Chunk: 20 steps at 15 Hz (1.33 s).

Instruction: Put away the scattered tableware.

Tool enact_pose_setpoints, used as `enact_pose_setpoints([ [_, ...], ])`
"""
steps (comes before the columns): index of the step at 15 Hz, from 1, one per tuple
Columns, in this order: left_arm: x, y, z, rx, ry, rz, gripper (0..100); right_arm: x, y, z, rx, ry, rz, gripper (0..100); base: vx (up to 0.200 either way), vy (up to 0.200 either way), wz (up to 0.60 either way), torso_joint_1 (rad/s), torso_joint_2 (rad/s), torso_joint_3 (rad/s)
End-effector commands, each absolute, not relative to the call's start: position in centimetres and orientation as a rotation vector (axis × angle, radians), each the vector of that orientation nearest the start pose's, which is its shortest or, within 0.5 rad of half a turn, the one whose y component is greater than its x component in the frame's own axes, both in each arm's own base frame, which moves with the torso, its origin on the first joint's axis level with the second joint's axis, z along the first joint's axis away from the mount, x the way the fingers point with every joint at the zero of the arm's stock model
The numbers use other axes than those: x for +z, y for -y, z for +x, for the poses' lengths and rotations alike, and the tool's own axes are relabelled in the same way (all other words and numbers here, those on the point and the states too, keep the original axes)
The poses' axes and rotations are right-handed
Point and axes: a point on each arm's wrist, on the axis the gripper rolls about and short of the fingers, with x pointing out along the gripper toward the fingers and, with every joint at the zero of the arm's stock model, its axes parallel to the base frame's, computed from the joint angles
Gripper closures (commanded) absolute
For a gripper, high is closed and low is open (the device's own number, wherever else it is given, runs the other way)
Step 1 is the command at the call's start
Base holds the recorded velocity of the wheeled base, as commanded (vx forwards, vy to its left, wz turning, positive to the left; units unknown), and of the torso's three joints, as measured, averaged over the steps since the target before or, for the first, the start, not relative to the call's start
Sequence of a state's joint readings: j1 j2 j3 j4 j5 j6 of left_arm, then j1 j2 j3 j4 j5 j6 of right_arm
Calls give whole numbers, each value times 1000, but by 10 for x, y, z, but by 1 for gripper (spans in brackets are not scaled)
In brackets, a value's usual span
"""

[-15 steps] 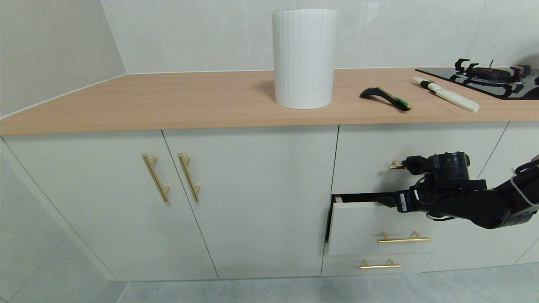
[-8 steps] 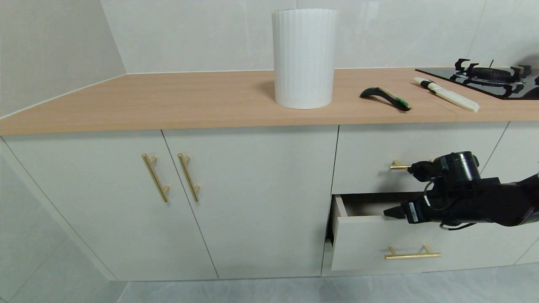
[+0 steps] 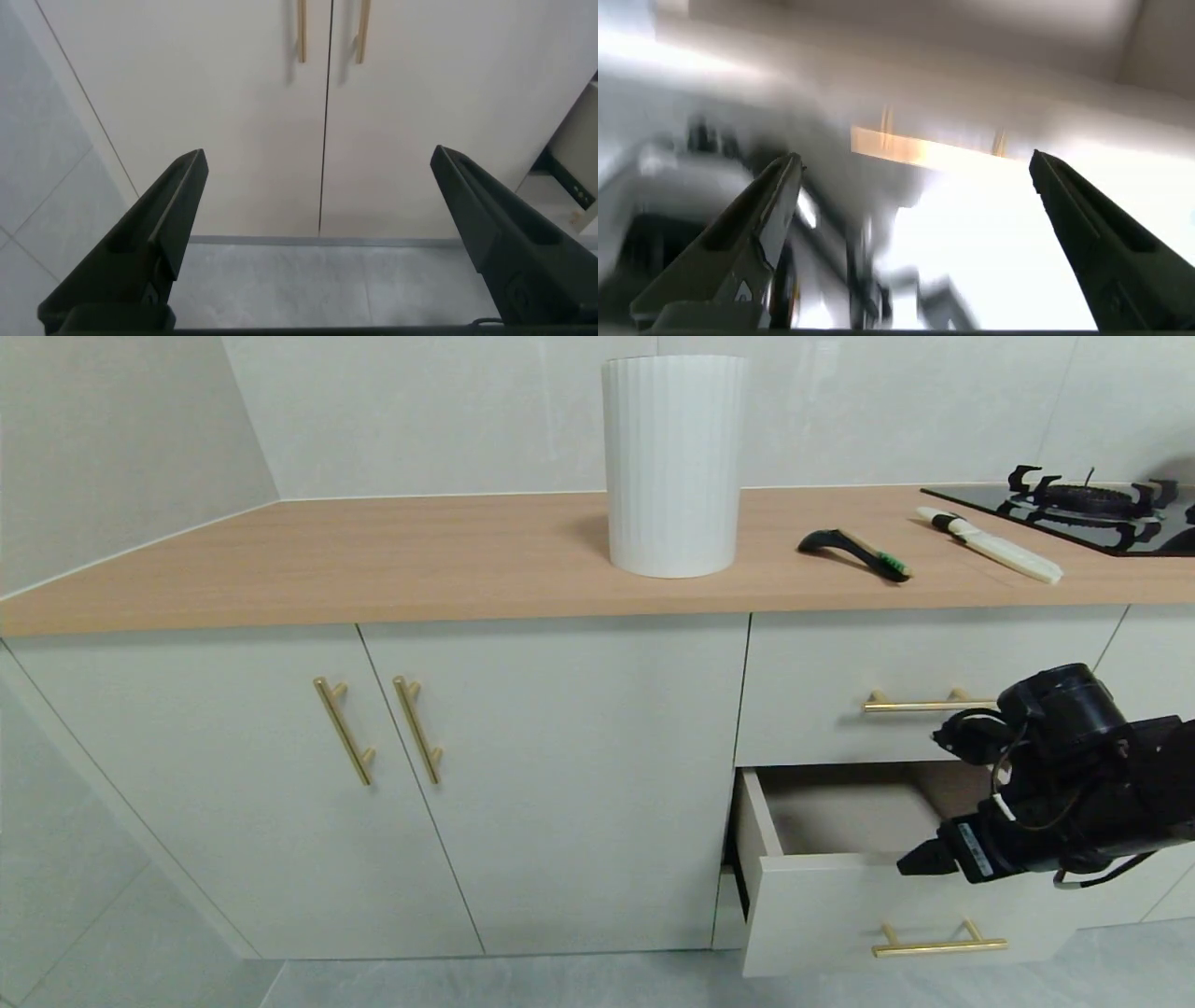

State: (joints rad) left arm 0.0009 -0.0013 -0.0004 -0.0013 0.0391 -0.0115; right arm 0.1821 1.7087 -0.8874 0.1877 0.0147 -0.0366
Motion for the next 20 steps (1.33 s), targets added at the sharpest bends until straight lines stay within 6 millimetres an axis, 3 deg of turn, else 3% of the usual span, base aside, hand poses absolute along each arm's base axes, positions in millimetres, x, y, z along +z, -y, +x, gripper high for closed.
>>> enact_pose_setpoints([
  [1, 76, -1, -23, 41, 2, -12, 0, 151, -48, 246, 209, -996, -123, 0, 0, 0, 0, 0, 0, 0],
  [5, 76, -1, -23, 41, 2, -12, 0, 156, -51, 258, 211, -883, -106, 0, 0, 0, 0, 0, 0, 0],
  [9, 76, -1, -23, 41, 2, -12, 0, 109, -58, 298, 208, -923, -110, 0, 0, 0, 0, 0, 0, 0],
  [11, 76, -1, -23, 41, 2, -12, 0, 91, -60, 309, 206, -943, -112, 0, 0, 0, 0, 0, 0, 0],
  [16, 76, -1, -23, 41, 2, -12, 0, 86, -59, 301, 205, -991, -116, 0, 0, 0, 0, 0, 0, 0],
  [20, 76, -1, -23, 41, 2, -12, 0, 93, -54, 279, 203, -1076, -123, 0, 0, 0, 0, 0, 0, 0],
])
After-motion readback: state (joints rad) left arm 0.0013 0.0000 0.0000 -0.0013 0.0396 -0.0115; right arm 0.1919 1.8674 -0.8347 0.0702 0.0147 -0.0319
